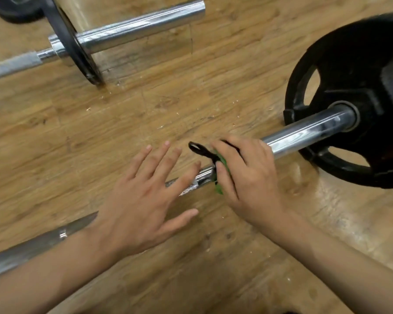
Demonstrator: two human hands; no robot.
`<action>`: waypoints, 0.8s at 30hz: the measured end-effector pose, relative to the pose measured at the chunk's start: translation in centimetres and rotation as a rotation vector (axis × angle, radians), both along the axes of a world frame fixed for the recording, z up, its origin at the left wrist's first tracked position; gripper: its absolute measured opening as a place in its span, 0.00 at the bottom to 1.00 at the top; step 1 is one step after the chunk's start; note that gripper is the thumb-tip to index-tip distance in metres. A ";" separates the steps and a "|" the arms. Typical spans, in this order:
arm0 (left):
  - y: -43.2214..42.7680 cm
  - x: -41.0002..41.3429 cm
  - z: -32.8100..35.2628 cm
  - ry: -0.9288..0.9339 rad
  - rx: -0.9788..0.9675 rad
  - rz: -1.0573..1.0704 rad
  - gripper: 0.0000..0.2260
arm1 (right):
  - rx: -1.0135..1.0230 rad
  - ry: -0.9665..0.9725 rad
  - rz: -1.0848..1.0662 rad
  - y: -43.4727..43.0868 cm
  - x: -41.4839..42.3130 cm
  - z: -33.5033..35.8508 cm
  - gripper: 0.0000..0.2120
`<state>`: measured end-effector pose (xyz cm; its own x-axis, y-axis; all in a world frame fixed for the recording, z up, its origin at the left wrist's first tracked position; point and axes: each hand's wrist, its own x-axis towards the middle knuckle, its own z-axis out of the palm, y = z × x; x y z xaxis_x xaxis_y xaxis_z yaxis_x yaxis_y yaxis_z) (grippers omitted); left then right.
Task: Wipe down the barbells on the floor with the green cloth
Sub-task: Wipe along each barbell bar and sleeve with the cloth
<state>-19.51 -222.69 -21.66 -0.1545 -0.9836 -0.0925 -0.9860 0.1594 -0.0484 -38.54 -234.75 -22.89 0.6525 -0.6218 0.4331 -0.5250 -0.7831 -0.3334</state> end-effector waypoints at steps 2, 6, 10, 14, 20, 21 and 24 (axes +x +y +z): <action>-0.6 0.0 0.0 0.021 0.008 0.095 0.34 | 0.054 0.081 -0.055 -1.9 2.7 1.0 0.16; -1.9 1.5 0.1 0.011 0.021 0.101 0.34 | -0.022 -0.036 -0.072 -1.3 3.3 -1.0 0.16; -3.5 3.1 0.1 0.027 0.024 0.119 0.33 | -0.159 -0.153 -0.039 -1.5 3.1 -3.3 0.18; -4.8 4.4 0.2 0.031 0.012 0.148 0.31 | -0.087 -0.111 -0.064 -4.2 7.0 -0.8 0.14; -6.7 6.5 0.3 0.028 0.002 0.158 0.33 | -0.301 -0.230 -0.054 -4.6 7.3 -4.8 0.22; -7.0 6.8 0.3 0.026 -0.007 0.159 0.33 | -0.312 -0.228 -0.040 -5.0 7.5 -4.9 0.23; -7.7 7.6 0.3 0.025 -0.009 0.153 0.34 | -0.234 -0.120 -0.021 -6.6 10.0 -2.2 0.20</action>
<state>-11.90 -230.44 -21.41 -0.0050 -0.9967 -0.0815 -0.9997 0.0070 -0.0244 -28.50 -241.37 -25.05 0.5759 -0.5083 0.6402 -0.5093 -0.8357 -0.2054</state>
